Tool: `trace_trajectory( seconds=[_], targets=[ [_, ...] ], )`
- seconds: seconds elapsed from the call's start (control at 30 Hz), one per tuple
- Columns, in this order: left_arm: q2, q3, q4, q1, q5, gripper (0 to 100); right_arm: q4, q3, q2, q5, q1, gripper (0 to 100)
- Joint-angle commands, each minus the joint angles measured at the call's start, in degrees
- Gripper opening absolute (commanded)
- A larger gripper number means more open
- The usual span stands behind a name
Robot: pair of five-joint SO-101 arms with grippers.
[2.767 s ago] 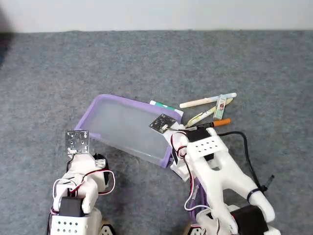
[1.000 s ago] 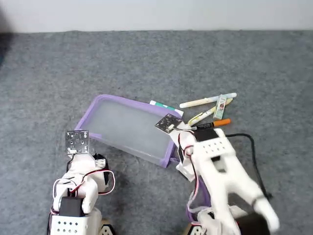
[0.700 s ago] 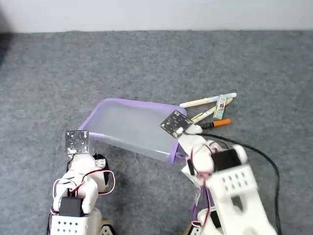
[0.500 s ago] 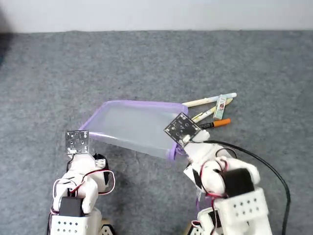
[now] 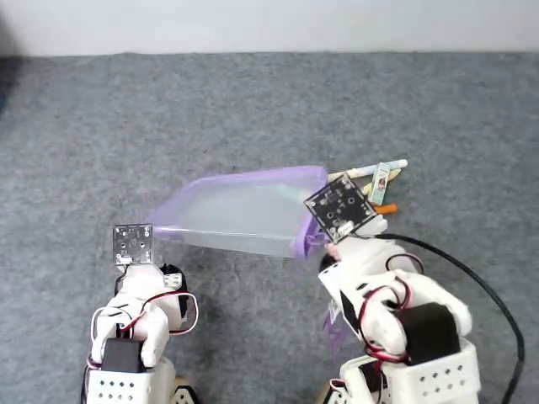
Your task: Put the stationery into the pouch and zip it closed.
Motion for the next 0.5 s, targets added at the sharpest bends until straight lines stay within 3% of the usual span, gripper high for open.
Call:
trace_trajectory(
  seconds=[0.0,0.23,0.47],
  targets=[
    [-0.44,-0.40,0.18,-0.35,0.35,2,1.01,-7.82,4.35,-0.88,1.80,0.7],
    [-0.44,-0.48,0.18,0.18,0.53,2,1.54,-18.81,14.46,-0.88,6.46,0.7],
    [-0.44,-0.48,0.18,1.67,0.44,2,1.54,-25.85,20.53,-0.88,6.29,0.7]
  ],
)
